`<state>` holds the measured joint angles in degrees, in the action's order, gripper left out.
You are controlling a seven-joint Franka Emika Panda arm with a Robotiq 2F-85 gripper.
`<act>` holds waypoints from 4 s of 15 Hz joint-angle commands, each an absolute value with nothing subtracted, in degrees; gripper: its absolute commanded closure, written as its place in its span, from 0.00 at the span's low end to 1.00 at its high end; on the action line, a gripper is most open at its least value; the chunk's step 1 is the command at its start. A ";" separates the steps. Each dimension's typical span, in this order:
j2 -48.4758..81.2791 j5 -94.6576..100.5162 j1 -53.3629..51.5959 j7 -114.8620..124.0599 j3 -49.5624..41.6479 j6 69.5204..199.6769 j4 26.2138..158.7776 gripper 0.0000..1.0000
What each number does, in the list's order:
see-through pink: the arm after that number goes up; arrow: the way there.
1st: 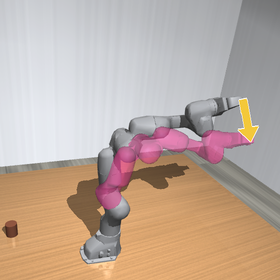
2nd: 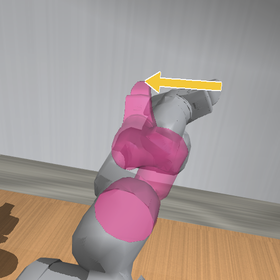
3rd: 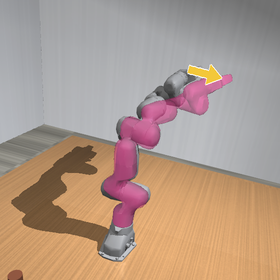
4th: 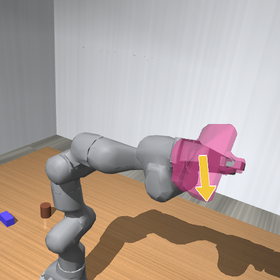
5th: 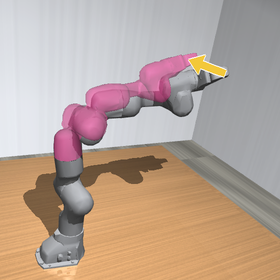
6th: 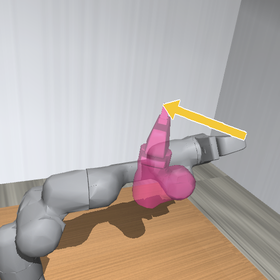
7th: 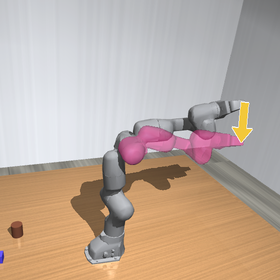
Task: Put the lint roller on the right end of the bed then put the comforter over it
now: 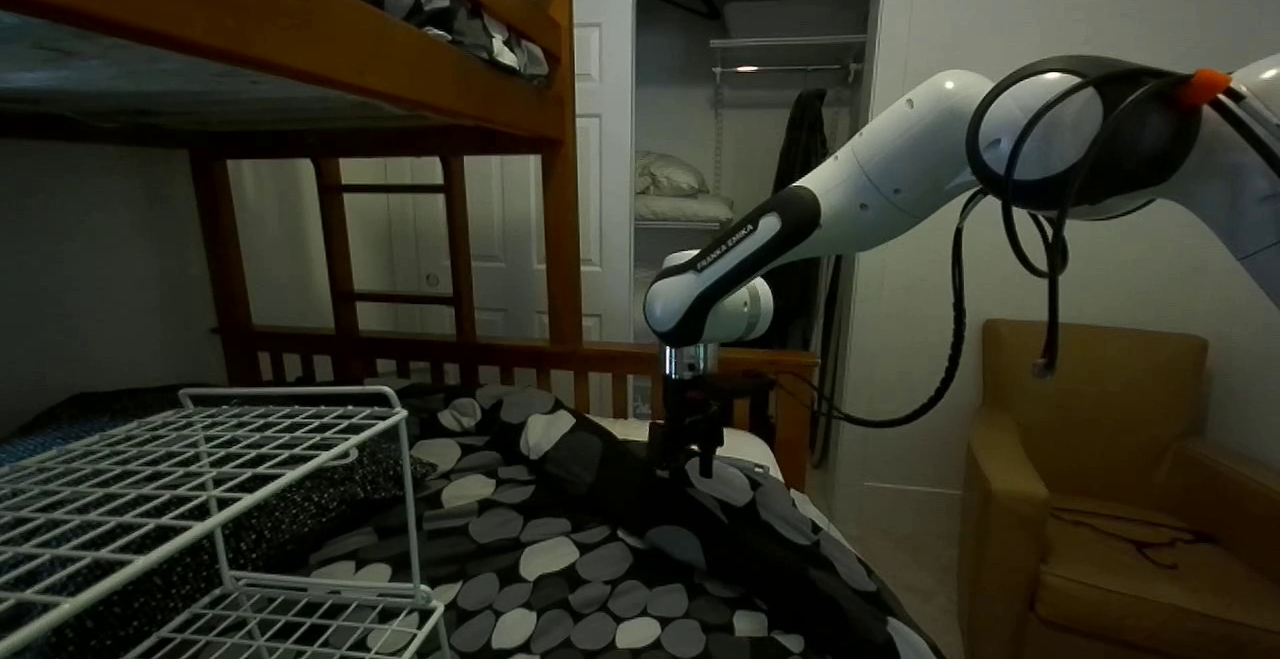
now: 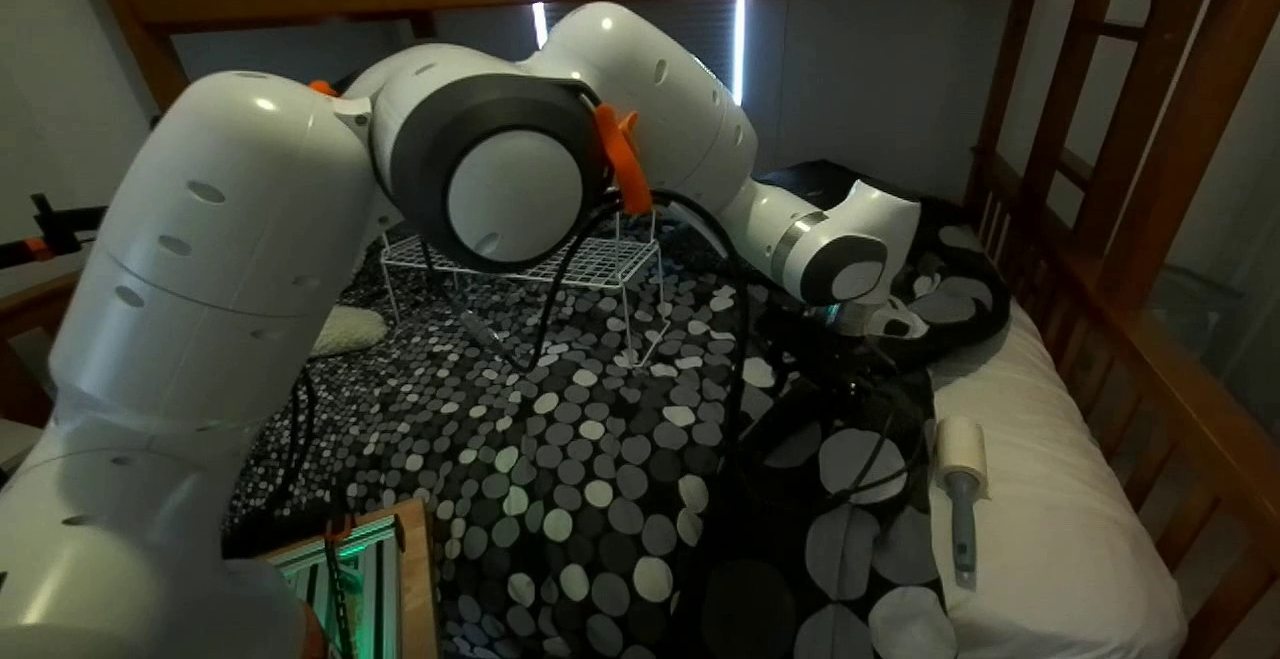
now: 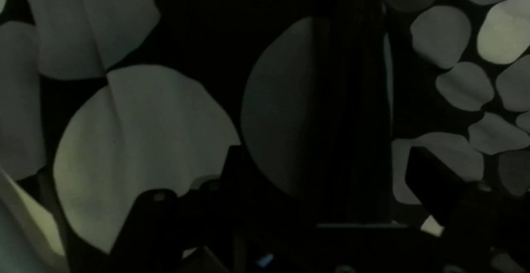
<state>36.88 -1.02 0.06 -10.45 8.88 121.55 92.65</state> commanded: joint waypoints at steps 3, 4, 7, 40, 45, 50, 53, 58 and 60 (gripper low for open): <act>36.89 -0.67 -2.50 -8.39 6.87 121.09 96.04 0.10; 37.05 -0.38 -2.65 -8.55 6.62 121.77 96.39 0.27; 37.10 -0.95 -2.39 -9.55 6.68 125.17 97.42 0.51; 24.19 9.50 -0.14 -10.26 -0.25 134.39 99.11 0.99; 27.00 9.59 2.97 -8.81 -4.33 142.70 93.31 0.99; 31.13 9.88 5.47 -9.65 -6.44 146.01 87.18 0.99; 30.26 8.82 5.37 -9.93 -5.40 144.99 88.59 0.96; 32.55 10.00 4.80 -8.37 -6.49 146.11 86.21 0.99; 36.93 10.47 4.59 -4.52 -8.34 148.30 81.17 0.99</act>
